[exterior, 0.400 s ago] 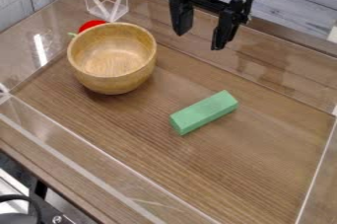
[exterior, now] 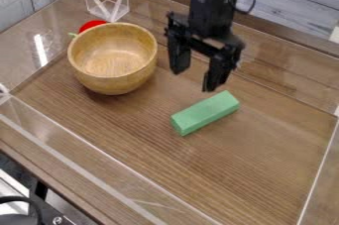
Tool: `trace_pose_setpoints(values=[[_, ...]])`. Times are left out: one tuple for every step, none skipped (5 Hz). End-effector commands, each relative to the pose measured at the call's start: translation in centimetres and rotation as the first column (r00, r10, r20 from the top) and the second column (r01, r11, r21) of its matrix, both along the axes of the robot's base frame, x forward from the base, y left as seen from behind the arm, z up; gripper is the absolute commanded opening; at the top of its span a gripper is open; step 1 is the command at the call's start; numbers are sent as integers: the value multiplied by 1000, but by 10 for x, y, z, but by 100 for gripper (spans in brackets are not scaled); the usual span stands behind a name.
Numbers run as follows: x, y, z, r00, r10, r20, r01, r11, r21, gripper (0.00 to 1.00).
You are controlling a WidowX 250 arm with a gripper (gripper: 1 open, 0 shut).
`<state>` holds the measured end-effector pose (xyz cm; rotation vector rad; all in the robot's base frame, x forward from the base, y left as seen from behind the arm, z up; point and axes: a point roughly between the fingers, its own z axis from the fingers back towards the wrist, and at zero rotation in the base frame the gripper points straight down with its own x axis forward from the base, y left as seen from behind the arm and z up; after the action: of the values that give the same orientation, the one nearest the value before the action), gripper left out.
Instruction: Put the green block in the brown bowl
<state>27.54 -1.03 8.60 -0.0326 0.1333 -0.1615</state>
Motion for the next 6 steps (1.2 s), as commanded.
trace_pose_setpoints(values=[[3, -8, -7, 994, -98, 54, 99, 995, -17, 100], [3, -14, -20, 984, -156, 86, 159, 987, -27, 100], [3, -19, -29, 977, -187, 105, 192, 981, -37, 100], [5, -22, -37, 973, -199, 121, 206, 977, -46, 100], [7, -23, -40, 970, -195, 142, 205, 977, -58, 100], [8, -24, -39, 968, -199, 155, 212, 975, -70, 100]])
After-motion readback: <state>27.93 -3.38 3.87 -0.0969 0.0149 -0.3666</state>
